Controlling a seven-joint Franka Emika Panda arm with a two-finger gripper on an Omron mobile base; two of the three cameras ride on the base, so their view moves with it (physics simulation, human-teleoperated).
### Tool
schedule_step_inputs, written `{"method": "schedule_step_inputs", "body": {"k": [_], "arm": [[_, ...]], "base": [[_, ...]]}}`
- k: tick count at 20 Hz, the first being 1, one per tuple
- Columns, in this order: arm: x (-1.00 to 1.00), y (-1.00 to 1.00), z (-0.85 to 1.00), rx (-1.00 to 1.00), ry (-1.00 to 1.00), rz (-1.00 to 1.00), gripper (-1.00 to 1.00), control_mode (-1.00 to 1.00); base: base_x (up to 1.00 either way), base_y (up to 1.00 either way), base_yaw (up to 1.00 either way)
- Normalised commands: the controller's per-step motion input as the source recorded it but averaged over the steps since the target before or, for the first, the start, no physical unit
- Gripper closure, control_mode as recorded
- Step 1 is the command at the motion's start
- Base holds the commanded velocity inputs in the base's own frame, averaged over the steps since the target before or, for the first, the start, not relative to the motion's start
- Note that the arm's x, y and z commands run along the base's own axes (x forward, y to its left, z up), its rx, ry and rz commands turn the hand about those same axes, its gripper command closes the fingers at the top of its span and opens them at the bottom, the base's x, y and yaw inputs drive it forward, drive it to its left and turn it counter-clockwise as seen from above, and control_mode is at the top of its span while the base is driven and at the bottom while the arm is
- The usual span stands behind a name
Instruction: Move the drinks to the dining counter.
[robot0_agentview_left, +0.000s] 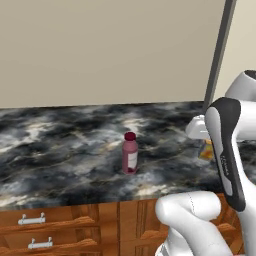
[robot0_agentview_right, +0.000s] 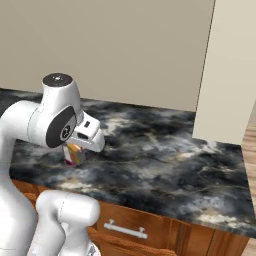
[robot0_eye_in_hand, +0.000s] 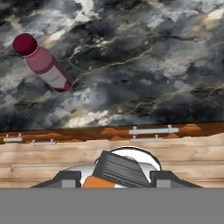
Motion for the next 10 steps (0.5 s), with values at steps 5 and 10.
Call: {"method": "schedule_step_inputs", "body": {"k": [5,10], "arm": [[0.33,-0.23,-0.44,0.00,0.00,0.11,1.00,-1.00],[0.05,-0.13,-0.21,0.00,-0.01,0.02,1.00,-1.00]], "base": [[0.00,0.00,0.00],[0.00,0.00,0.00]]}}
